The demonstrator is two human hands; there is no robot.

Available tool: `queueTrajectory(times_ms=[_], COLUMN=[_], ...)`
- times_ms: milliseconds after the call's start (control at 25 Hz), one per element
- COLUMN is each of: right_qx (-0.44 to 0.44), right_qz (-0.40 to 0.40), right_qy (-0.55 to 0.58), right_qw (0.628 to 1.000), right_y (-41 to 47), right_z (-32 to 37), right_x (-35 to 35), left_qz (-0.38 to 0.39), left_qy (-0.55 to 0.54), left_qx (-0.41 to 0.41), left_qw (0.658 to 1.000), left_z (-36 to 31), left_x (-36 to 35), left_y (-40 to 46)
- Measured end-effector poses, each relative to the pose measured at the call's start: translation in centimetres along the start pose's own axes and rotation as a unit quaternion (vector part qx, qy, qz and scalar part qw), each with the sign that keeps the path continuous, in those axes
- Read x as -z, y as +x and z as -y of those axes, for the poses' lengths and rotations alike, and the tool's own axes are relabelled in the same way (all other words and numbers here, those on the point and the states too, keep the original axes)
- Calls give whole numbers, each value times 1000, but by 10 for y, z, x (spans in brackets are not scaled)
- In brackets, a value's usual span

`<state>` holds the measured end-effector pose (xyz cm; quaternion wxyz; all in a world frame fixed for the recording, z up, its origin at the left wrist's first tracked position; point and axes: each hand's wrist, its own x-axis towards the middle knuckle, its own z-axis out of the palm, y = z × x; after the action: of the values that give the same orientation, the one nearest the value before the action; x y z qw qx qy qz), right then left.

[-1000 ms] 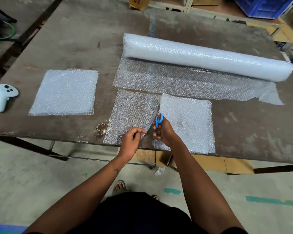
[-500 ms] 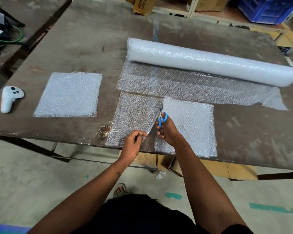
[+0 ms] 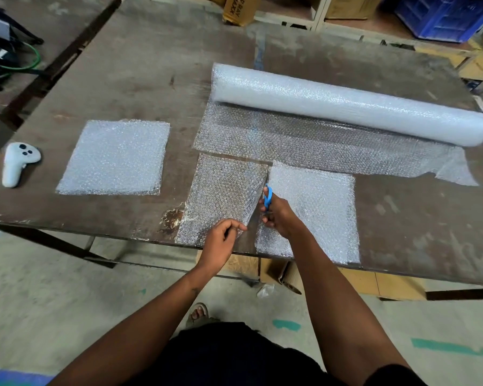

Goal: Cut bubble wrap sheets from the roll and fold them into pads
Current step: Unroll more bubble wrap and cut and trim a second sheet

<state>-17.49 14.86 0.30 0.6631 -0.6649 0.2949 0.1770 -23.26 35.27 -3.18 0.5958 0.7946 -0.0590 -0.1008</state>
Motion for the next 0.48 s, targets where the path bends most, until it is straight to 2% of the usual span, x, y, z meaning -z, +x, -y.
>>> queueTrajectory(times_ms=[480], right_qx=[23], right_qz=[7], right_qy=[14], right_qw=[1000], right_y=[15], right_z=[16], right_x=[-1], left_qz=[16], left_qy=[6], left_qx=[-1], left_qw=[1000], left_z=[-1], left_x=[2], left_y=[0])
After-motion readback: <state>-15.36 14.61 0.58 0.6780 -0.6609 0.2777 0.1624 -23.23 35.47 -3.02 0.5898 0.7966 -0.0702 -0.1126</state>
